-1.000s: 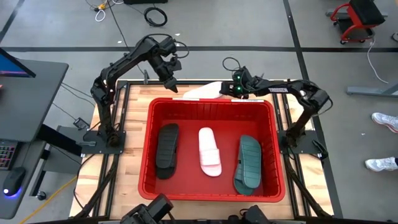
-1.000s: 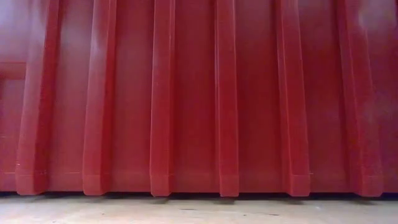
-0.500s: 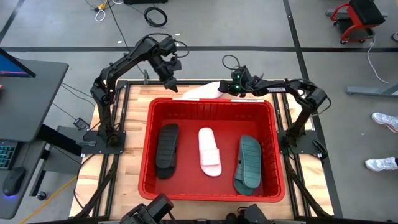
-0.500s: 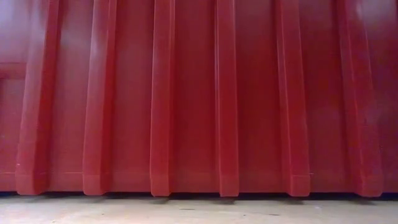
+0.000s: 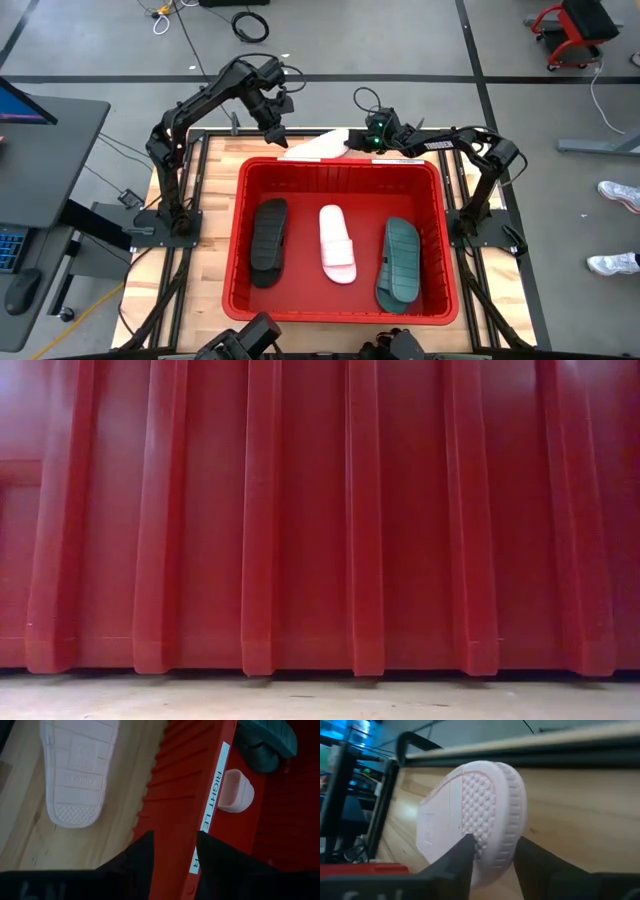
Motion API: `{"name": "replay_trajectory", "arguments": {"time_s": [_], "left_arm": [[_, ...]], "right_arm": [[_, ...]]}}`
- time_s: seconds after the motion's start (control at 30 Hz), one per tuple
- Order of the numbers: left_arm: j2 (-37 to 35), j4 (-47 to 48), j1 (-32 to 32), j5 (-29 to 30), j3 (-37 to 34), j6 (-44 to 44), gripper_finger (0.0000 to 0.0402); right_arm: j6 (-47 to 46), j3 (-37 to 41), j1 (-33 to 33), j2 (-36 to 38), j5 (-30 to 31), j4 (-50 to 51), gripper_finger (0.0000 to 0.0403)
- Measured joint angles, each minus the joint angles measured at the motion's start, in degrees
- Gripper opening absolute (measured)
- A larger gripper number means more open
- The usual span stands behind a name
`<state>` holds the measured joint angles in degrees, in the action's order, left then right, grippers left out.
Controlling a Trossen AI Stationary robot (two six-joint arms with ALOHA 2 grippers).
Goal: Pick and place slides into bin
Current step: Put the pink slide on top of the other pink slide in the container
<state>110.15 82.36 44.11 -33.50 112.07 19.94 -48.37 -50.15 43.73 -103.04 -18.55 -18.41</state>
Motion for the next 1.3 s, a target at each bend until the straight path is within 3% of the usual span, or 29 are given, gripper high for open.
{"name": "replay_trajectory", "arguments": {"time_s": [0.2, 0.4, 0.7, 1.13, 1.3], "left_arm": [[0.0, 0.0, -0.1, 0.0, 0.0, 0.7, 0.014], [-0.1, 0.0, -0.7, 0.0, 0.0, 0.7, 0.0125], [-2.7, -1.8, -1.3, 1.4, 0.0, -0.1, 0.0114], [-11.4, -8.3, -1.4, 1.5, 0.0, -6.2, 0.0162], [-14.9, -9.2, -4.3, 1.5, 0.0, -10.7, 0.0176]], "right_arm": [[3.5, 0.0, -0.6, 0.1, 0.3, -2.9, 0.0044], [4.8, 0.0, -1.8, 1.3, 0.2, -4.1, 0.0043], [10.0, 0.0, -5.5, 14.2, 3.5, -3.3, 0.0037], [15.7, 0.0, -5.7, 31.8, 9.0, -0.5, 0.0035], [15.7, 0.0, -5.7, 38.0, 3.5, -0.4, 0.0034]]}}
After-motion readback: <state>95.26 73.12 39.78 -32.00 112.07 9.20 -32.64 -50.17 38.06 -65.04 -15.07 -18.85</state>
